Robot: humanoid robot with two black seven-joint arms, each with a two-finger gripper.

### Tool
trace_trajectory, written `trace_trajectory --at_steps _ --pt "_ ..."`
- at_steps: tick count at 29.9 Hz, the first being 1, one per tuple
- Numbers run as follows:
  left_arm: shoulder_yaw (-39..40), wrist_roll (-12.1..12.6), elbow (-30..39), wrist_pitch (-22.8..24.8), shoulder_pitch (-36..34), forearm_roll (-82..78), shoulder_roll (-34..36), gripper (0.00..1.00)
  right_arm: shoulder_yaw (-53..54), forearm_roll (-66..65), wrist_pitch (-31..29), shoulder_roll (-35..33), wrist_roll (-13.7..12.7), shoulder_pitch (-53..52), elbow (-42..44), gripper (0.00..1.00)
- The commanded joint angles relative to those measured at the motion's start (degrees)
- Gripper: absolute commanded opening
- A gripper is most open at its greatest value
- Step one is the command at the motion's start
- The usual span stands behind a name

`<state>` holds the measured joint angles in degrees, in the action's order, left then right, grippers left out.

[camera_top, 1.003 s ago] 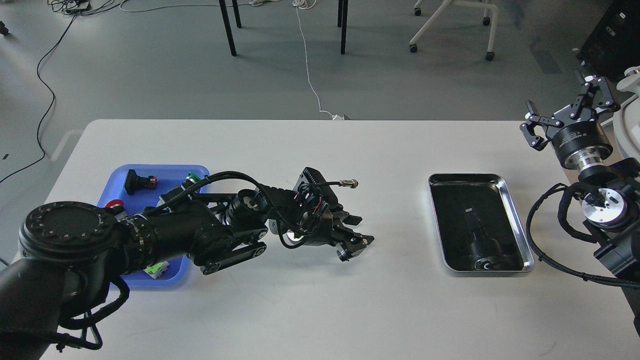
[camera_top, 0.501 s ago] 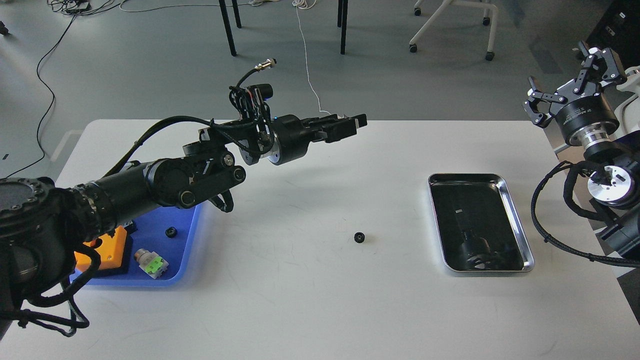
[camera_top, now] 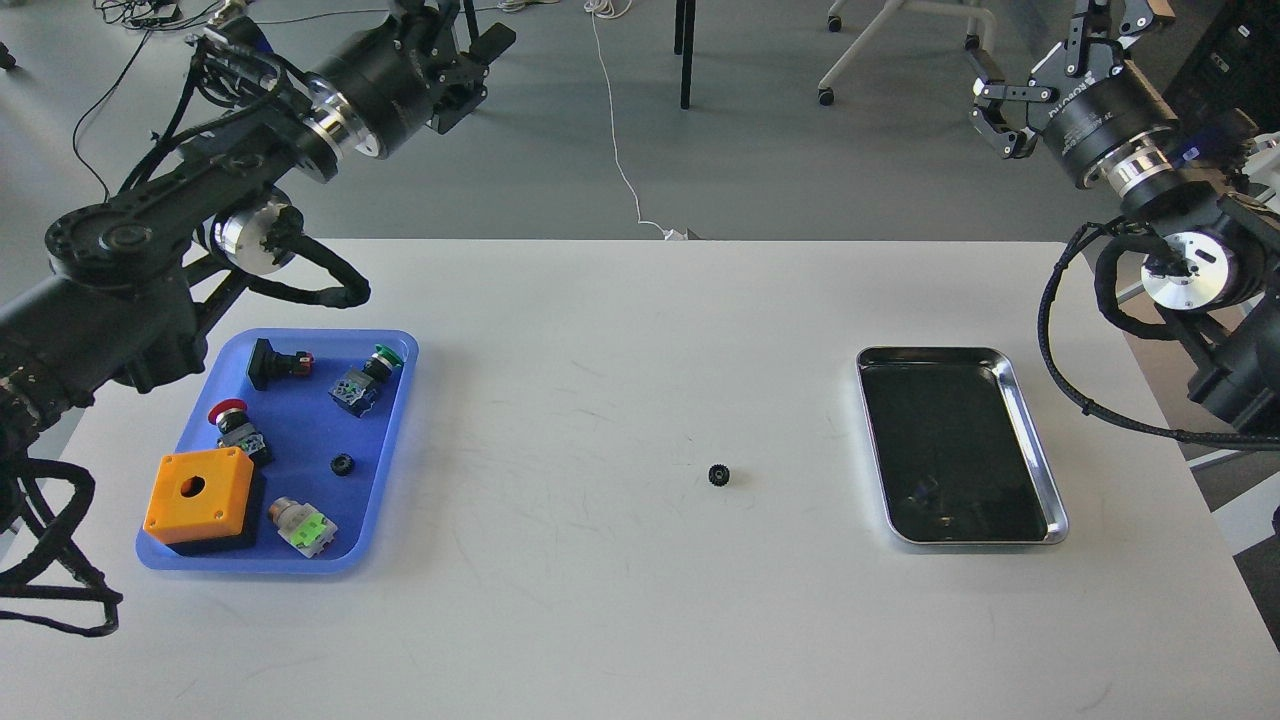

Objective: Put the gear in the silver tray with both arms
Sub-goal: 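Withdraw the left arm upward away from the table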

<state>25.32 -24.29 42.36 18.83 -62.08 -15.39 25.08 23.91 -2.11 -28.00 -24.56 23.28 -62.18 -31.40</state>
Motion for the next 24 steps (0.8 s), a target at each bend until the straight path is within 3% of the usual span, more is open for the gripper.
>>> trace_trajectory --at_steps 1,8,13,24 --pt "2.1 0.0 -0.1 2.9 3.3 12.1 3.3 0.96 -7.4 -0.1 0.0 0.7 0.0 -5.7 0.0 0.99" --pt "2.5 0.0 0.2 4.7 9.6 22.7 7.3 0.96 -22.0 -5.1 0.0 6.1 0.2 -14.6 -0.2 0.99" --pt "7.7 0.5 0.6 6.0 13.8 24.2 8.8 0.97 -28.6 -13.4 0.0 11.2 0.4 -18.9 -0.2 0.99" --pt "9.4 0.9 0.7 6.7 16.2 24.3 10.9 0.97 -45.1 -27.1 0.0 24.6 0.6 -25.6 -2.0 0.99"
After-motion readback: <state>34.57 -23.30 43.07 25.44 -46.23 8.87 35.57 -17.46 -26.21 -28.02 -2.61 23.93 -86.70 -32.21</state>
